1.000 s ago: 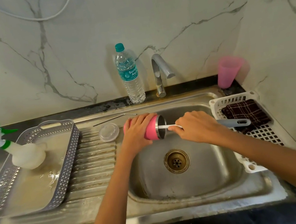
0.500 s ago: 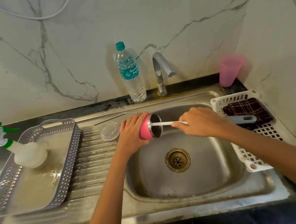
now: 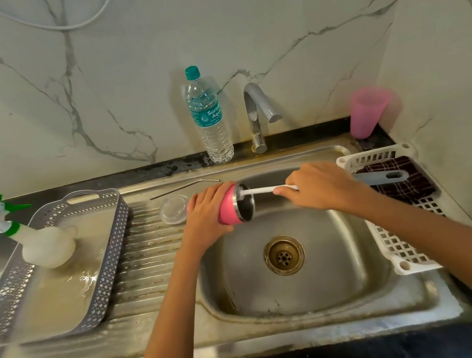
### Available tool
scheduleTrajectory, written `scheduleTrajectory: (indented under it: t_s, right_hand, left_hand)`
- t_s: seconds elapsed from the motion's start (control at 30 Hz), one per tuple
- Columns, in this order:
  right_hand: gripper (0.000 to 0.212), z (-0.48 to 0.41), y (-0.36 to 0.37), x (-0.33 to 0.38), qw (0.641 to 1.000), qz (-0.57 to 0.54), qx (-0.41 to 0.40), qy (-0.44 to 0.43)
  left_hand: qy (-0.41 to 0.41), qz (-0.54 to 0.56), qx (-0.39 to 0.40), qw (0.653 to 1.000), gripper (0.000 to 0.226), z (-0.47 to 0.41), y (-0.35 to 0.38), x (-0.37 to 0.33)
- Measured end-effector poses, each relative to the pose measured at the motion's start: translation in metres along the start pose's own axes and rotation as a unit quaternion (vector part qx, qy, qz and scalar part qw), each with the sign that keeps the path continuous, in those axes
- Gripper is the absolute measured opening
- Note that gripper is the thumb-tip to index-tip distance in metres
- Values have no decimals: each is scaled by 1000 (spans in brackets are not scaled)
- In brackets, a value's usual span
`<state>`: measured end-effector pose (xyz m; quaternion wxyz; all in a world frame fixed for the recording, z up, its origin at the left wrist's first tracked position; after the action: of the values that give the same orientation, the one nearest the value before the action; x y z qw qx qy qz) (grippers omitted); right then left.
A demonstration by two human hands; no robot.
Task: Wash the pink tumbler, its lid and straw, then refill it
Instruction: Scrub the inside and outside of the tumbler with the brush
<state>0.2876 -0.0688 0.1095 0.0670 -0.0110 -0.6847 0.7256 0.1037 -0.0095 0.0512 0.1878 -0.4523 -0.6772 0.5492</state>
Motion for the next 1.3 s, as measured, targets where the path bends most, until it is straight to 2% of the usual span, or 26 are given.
scheduleTrajectory:
  t_s: [0.07,0.2,0.4,0.57,0.77,0.9,1.1,1.3]
  right_hand:
    - [51,0,-2,-8,1000,14,-4,6]
    - [52,-9,12,19,1000,26,-10,-4]
    - [51,-8,0,-8,1000,18,-8,16]
    - [48,-12,10,12,999,41,-16,12]
    - [52,-3,13,-4,999,41,-4,1]
    - [48,-2,18,12,999,44,-7,-2]
    - [50,3,22,5,999,37,18,6]
    - [51,3,27,31,999,32,33,4]
  left_hand:
    - [-7,1,8,1000,97,3,-1,5]
    - [35,9,34,999,96,-16,11,-26]
    - [-12,-11,5,1000,96,1,-9,11]
    - [13,-20,23,999,96,-8,1,-8]
    - [11,15,15,1000,95,0,-14,6]
    - [32,-12,35,999,98,-5,-5,-8]
    - [4,8,3,1000,92,7,-21,11]
    - [16,6,18,1000,96,1,-10,-3]
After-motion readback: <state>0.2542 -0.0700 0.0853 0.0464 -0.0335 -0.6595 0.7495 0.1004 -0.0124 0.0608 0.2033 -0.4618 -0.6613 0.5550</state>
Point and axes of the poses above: each hand's wrist, its own z-axis away from the middle knuckle, its own y-axis out of the palm, x = y × z, the point moved 10 cm from there along -z, towards the middle knuckle, and after that the axes turned 14 degrees about y, right-handed, at the moved point
